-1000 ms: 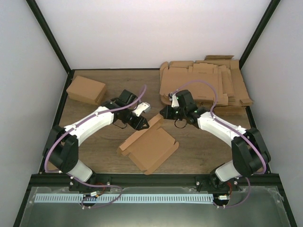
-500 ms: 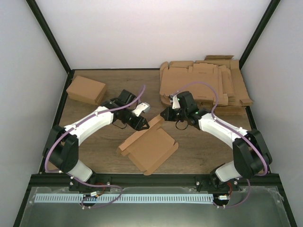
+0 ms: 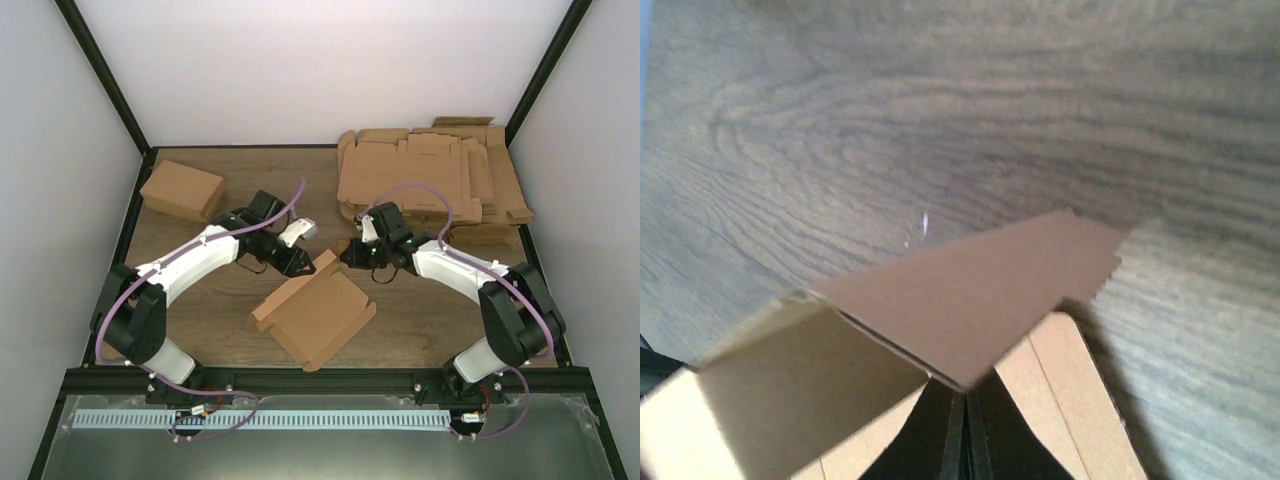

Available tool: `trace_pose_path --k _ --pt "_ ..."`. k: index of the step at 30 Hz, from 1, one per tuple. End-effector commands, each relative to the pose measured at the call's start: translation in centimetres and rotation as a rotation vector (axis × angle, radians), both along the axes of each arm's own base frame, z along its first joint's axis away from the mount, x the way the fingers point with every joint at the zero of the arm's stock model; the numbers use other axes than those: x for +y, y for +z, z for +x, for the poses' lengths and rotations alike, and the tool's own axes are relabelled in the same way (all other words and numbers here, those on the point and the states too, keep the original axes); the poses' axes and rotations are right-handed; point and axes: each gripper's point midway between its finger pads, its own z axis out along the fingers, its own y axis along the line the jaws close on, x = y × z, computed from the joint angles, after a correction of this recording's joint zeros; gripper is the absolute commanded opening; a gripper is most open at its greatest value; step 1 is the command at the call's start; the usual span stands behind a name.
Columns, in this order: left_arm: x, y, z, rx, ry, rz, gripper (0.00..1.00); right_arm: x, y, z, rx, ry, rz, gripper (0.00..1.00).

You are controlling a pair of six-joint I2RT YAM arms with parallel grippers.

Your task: Fold the paper box

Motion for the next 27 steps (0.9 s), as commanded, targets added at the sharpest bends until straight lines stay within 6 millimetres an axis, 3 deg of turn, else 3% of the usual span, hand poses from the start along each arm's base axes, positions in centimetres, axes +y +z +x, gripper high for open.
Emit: trace_pose_path --k 1,7,17,27 --pt "0.2 -1.2 -0.5 0.034 -0.018 0.008 0.33 0.4 -0.8 -1.6 0.041 0.044 -0.005 0.01" --pt "0.1 -1.1 -0.4 0.032 -0.020 0.006 0.33 1.0 0.3 -1.5 0.003 0.069 0.023 0.02" --pt "0.7 -1.3 0.3 0.037 0.013 0.022 0.33 -2.9 -1.1 0.3 -0.091 -0.022 -0.225 0.03" --pt "1.9 -1.3 1.4 0.053 0.059 0.010 0.33 -0.6 -1.7 0.6 -0.112 -0.001 -0.075 0.19"
